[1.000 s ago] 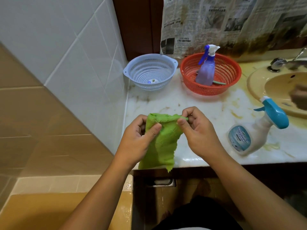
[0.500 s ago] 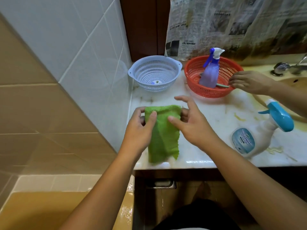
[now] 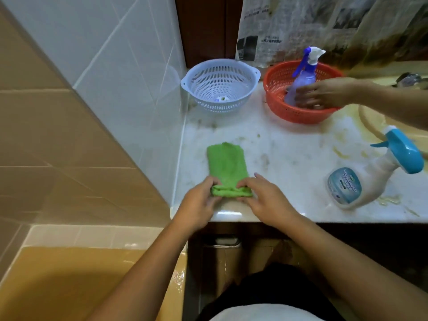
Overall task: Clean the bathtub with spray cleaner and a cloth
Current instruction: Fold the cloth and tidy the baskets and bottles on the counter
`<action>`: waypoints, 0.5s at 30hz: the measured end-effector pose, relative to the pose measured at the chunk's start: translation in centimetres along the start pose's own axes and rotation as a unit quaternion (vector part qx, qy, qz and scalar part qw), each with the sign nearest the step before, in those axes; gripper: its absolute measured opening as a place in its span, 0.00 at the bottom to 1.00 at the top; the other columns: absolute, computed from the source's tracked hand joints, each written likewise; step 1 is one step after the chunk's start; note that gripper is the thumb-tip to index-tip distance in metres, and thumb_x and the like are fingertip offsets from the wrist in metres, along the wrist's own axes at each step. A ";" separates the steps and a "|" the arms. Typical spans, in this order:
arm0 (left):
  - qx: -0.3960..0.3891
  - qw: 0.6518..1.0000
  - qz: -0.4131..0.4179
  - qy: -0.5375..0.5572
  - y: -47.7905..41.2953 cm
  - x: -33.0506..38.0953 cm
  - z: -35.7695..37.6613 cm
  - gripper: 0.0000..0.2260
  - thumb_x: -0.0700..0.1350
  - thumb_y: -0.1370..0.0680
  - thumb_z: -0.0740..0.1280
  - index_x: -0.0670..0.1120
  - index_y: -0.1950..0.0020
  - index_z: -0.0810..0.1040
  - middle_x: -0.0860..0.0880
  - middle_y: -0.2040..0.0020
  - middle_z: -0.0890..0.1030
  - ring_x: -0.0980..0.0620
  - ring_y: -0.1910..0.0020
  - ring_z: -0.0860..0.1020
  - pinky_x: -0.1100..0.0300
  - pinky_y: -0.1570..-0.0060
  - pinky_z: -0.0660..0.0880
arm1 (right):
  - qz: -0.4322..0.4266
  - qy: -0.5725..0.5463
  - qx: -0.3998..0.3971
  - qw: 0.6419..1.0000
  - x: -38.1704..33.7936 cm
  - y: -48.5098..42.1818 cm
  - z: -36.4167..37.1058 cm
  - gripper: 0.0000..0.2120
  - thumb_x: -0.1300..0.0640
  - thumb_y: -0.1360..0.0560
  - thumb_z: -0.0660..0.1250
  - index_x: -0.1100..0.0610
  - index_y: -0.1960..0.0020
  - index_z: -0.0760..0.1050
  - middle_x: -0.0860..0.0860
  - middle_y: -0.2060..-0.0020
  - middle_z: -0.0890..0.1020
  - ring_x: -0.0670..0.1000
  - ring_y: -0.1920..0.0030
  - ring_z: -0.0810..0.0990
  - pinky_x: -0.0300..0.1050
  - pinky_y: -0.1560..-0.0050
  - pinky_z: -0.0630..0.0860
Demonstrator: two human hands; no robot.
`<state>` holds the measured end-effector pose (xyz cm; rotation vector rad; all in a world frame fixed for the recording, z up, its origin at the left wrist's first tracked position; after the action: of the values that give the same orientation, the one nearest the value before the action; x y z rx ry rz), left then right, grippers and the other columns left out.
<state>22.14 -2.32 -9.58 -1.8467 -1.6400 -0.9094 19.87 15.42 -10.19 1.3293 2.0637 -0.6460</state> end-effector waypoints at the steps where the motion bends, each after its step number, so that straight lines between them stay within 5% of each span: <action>1: -0.011 1.000 0.007 -0.017 0.7 -1.1 1.1 0.11 0.39 0.21 0.70 0.47 0.39 0.76 0.50 0.47 0.80 0.45 0.46 0.79 0.66 0.53 0.69 | 0.008 -0.005 -0.022 1.000 0.6 1.0 1.2 0.13 0.50 0.24 0.71 0.55 0.41 0.81 0.47 0.48 0.85 0.54 0.48 0.84 0.49 0.19 0.59; 4: -0.018 0.997 0.036 -0.062 2.2 -2.4 2.3 0.13 0.42 0.22 0.68 0.51 0.38 0.74 0.50 0.46 0.79 0.45 0.46 0.76 0.54 0.47 0.72 | 0.026 -0.023 -0.032 0.999 1.3 2.8 2.5 0.13 0.49 0.23 0.71 0.51 0.40 0.80 0.44 0.47 0.84 0.55 0.39 0.82 0.47 0.18 0.57; 7: -0.020 0.996 0.048 -0.070 3.3 -2.4 2.2 0.14 0.48 0.21 0.68 0.55 0.36 0.72 0.50 0.47 0.80 0.46 0.47 0.76 0.52 0.48 0.73 | 0.022 -0.026 -0.019 0.999 0.5 4.2 2.0 0.13 0.52 0.22 0.74 0.50 0.39 0.80 0.41 0.46 0.82 0.54 0.35 0.79 0.45 0.26 0.68; 11: -0.027 0.999 0.029 -0.024 4.5 -1.6 1.2 0.13 0.55 0.21 0.65 0.58 0.37 0.71 0.47 0.60 0.82 0.47 0.57 0.78 0.54 0.55 0.72 | 0.066 -0.077 0.004 0.995 0.0 5.0 0.8 0.11 0.50 0.24 0.76 0.44 0.42 0.81 0.39 0.51 0.84 0.44 0.50 0.82 0.44 0.44 0.78; 15: -0.004 0.997 -0.054 0.050 3.8 -1.6 0.6 0.11 0.53 0.17 0.66 0.55 0.35 0.74 0.49 0.55 0.83 0.49 0.57 0.81 0.52 0.52 0.78 | 0.123 -0.161 0.027 0.979 0.0 3.5 0.0 0.09 0.50 0.24 0.76 0.42 0.46 0.79 0.42 0.56 0.81 0.44 0.67 0.78 0.38 0.62 0.74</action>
<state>25.90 -3.47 -10.89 -1.7028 -1.6898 -1.0382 23.07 16.74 -10.50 1.3800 1.6047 -0.7546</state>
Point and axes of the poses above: each hand's wrist, its own y-axis away from the middle knuckle, its own z-axis out of the palm, x = y × z, the point moved 8 cm from there along -y, towards the middle knuckle
